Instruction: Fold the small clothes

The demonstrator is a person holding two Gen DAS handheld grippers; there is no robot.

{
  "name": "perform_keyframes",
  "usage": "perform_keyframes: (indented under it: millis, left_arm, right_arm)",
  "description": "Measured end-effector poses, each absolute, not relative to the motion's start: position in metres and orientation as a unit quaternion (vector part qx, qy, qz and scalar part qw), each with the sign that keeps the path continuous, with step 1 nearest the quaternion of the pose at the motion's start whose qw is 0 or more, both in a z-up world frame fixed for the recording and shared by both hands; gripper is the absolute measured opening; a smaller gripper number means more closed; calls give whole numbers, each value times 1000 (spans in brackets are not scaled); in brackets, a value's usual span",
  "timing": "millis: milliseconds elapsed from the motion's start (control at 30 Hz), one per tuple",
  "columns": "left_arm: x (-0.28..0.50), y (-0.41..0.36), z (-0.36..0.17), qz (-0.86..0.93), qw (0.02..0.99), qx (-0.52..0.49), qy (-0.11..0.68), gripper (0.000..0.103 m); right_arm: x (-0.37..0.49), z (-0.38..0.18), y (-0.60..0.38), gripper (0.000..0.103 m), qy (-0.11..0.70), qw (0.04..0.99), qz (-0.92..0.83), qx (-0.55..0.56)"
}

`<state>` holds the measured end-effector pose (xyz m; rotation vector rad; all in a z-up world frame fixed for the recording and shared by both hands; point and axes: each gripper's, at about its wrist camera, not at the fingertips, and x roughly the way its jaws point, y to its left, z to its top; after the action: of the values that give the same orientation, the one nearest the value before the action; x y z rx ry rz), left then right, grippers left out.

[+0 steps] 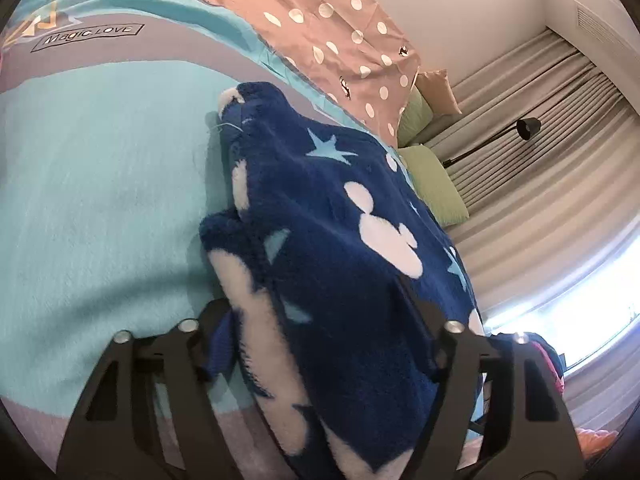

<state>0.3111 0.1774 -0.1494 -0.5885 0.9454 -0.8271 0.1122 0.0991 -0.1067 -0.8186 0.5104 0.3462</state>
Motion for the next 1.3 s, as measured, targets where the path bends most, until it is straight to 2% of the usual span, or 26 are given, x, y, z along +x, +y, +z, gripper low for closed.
perform_keyframes:
  millis: [33, 100, 133, 167, 267, 400, 600, 900, 1100, 1300]
  left_arm:
    - [313, 181, -152, -382, 766, -283, 434, 58]
    - [316, 187, -157, -380, 757, -306, 434, 42]
    - [318, 191, -160, -378, 749, -324, 436, 38]
    - [319, 192, -161, -378, 745, -332, 437, 34]
    - [316, 191, -155, -372, 749, -335, 433, 31]
    - [314, 183, -128, -376, 756, -335, 418, 30]
    - [310, 145, -54, -400, 780, -288, 384, 29]
    - [294, 37, 35, -438, 797, -183, 373, 29]
    - [287, -57, 51, -461, 787, -123, 392, 30]
    - [281, -150, 35, -477, 769, -73, 419, 33]
  right_arm:
    - [117, -107, 99, 87, 246, 873, 168, -385]
    - [121, -108, 99, 71, 257, 872, 179, -376]
    - [121, -109, 100, 60, 256, 873, 172, -378]
    - [120, -109, 101, 50, 254, 873, 169, -380]
    - [119, -97, 93, 38, 255, 885, 175, -349]
    - [130, -66, 66, 35, 278, 913, 193, -229]
    - [130, -11, 13, 34, 254, 944, 195, -81]
    - [100, 29, -83, 33, 209, 959, 180, 66]
    - [85, 28, -173, 33, 200, 952, 156, 172]
    - [70, 5, -253, 32, 212, 930, 133, 268]
